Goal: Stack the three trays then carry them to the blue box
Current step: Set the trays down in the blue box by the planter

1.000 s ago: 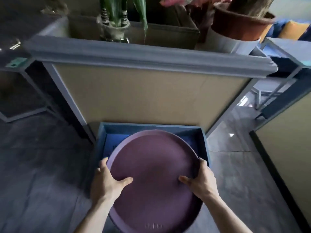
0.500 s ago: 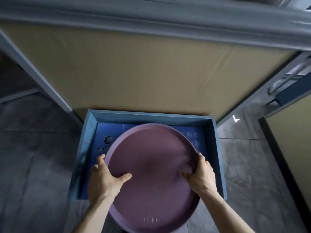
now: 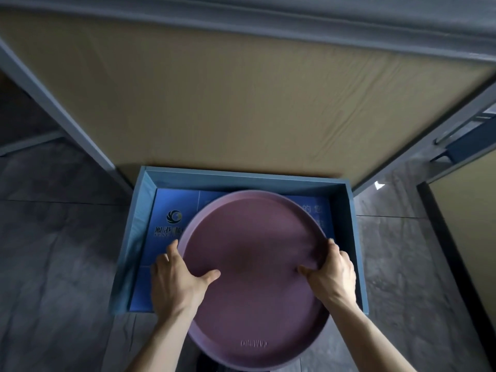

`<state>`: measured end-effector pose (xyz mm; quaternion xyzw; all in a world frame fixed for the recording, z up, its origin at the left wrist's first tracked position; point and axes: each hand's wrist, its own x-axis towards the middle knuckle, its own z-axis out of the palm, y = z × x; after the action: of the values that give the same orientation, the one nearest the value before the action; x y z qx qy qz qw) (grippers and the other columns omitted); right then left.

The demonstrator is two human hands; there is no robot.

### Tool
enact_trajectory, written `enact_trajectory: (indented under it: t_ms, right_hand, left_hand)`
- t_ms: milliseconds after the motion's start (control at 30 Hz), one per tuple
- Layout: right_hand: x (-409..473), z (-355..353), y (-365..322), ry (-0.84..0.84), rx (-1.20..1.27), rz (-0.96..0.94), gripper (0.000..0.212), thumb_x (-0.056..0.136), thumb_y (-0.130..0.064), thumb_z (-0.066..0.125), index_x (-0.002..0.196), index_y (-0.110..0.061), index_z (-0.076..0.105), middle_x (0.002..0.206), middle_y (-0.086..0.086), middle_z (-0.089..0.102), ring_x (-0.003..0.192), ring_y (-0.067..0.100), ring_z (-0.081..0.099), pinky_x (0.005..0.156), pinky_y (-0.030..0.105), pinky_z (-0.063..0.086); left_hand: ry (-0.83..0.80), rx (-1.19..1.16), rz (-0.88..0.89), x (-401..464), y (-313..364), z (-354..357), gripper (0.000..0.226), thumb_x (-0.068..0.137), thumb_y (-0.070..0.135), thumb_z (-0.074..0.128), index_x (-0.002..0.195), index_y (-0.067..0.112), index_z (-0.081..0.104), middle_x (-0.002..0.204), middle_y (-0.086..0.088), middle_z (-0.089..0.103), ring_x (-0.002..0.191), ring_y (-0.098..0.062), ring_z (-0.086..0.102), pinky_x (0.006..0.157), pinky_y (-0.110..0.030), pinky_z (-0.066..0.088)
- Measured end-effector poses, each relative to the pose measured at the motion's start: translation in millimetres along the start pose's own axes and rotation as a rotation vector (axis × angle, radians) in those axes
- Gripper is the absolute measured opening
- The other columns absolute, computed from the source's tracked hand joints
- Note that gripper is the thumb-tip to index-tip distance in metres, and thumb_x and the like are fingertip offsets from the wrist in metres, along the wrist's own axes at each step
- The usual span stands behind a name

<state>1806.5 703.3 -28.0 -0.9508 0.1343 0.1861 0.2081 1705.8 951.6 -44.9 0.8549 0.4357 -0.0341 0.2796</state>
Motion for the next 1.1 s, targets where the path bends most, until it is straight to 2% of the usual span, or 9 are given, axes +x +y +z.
enact_trajectory:
  t_ms: [133, 267, 600, 667, 733, 833, 900, 967, 1100]
  right_hand:
    - [4.7, 3.1, -1.8, 0.009, -0.029, -0.006, 0.106, 0.075, -0.038, 0.086, 0.157, -0.010, 0.026, 0.142, 0.020, 0.050, 0.133, 0.039, 0.045, 0.113, 0.044, 0.035]
    - [10.6, 5.9, -0.6, 0.009, -0.054, -0.004, 0.101, 0.075, -0.038, 0.085, 0.155, -0.011, 0.030, 0.138, 0.019, 0.055, 0.130, 0.037, 0.050, 0.111, 0.044, 0.038]
    - [3.8, 22.8, 15.4, 0.080, -0.242, -0.102, 0.105, 0.085, -0.054, 0.068, 0.161, -0.017, 0.006, 0.149, 0.011, 0.044, 0.138, 0.035, 0.035, 0.116, 0.046, 0.026]
    - [1.1, 23.5, 15.2, 0.087, -0.235, -0.135, 0.111, 0.081, -0.058, 0.071, 0.161, -0.019, 0.004, 0.153, 0.012, 0.039, 0.143, 0.037, 0.029, 0.119, 0.049, 0.026]
    - [-7.4, 27.5, 16.1, 0.057, -0.197, -0.214, 0.126, 0.071, -0.064, 0.077, 0.161, -0.024, -0.002, 0.165, 0.015, 0.020, 0.151, 0.039, 0.016, 0.121, 0.051, 0.023]
    - [-25.1, 43.2, 21.3, -0.072, -0.311, -0.397, 0.137, 0.054, -0.088, 0.065, 0.156, -0.044, -0.016, 0.169, 0.005, -0.019, 0.155, 0.031, -0.017, 0.122, 0.061, 0.003]
    - [-27.9, 52.4, 26.5, -0.123, -0.401, -0.456, 0.132, 0.049, -0.098, 0.050, 0.153, -0.051, -0.018, 0.167, 0.003, -0.025, 0.152, 0.027, -0.029, 0.119, 0.066, -0.012]
    - [-25.9, 57.5, 28.9, -0.126, -0.433, -0.456, 0.135, 0.045, -0.103, 0.043, 0.152, -0.051, -0.020, 0.166, 0.004, -0.029, 0.150, 0.028, -0.033, 0.115, 0.068, -0.019]
    - [-23.0, 60.9, 28.5, -0.101, -0.436, -0.448, 0.138, 0.041, -0.106, 0.039, 0.152, -0.051, -0.022, 0.167, 0.006, -0.027, 0.151, 0.030, -0.032, 0.115, 0.068, -0.019]
  left_hand:
    - [0.058, 0.045, 0.024, -2.4, 1.5, 5.3, 0.121, 0.046, 0.055, 0.094, 0.145, 0.010, 0.041, 0.133, -0.020, 0.059, 0.127, -0.038, 0.050, 0.097, -0.048, 0.046]
    - [0.071, 0.099, 0.041, -0.8, 4.3, 7.3, 0.118, 0.047, 0.053, 0.094, 0.144, 0.009, 0.044, 0.129, -0.020, 0.061, 0.126, -0.039, 0.049, 0.088, -0.049, 0.050]
    - [0.028, 0.109, 0.034, 2.0, 3.5, 10.4, 0.117, 0.051, 0.054, 0.092, 0.146, 0.012, 0.039, 0.130, -0.019, 0.056, 0.126, -0.039, 0.045, 0.087, -0.050, 0.050]
    - [0.027, 0.087, 0.032, 1.8, 2.3, 10.9, 0.116, 0.052, 0.053, 0.091, 0.147, 0.012, 0.037, 0.131, -0.020, 0.054, 0.126, -0.040, 0.044, 0.089, -0.051, 0.050]
    - [0.038, 0.094, 0.071, -0.2, 0.4, 11.7, 0.116, 0.056, 0.053, 0.090, 0.148, 0.011, 0.034, 0.132, -0.022, 0.053, 0.125, -0.041, 0.045, 0.091, -0.052, 0.050]
    - [0.063, 0.236, 0.310, -8.7, -2.4, 16.0, 0.119, 0.061, 0.065, 0.079, 0.156, 0.017, 0.025, 0.153, -0.026, 0.032, 0.136, -0.044, 0.036, 0.108, -0.054, 0.038]
    - [-0.026, 0.318, 0.459, -15.4, -1.4, 22.8, 0.126, 0.058, 0.082, 0.064, 0.159, 0.031, 0.011, 0.166, -0.021, 0.007, 0.150, -0.042, 0.014, 0.118, -0.053, 0.017]
    - [-0.138, 0.371, 0.503, -17.1, -3.1, 31.4, 0.131, 0.050, 0.093, 0.051, 0.158, 0.040, -0.002, 0.168, -0.016, -0.009, 0.154, -0.037, -0.006, 0.123, -0.052, 0.002]
    - [-0.165, 0.388, 0.519, -12.9, -10.9, 40.5, 0.134, 0.044, 0.099, 0.043, 0.156, 0.044, -0.006, 0.167, -0.013, -0.015, 0.153, -0.036, -0.015, 0.123, -0.051, 0.000]
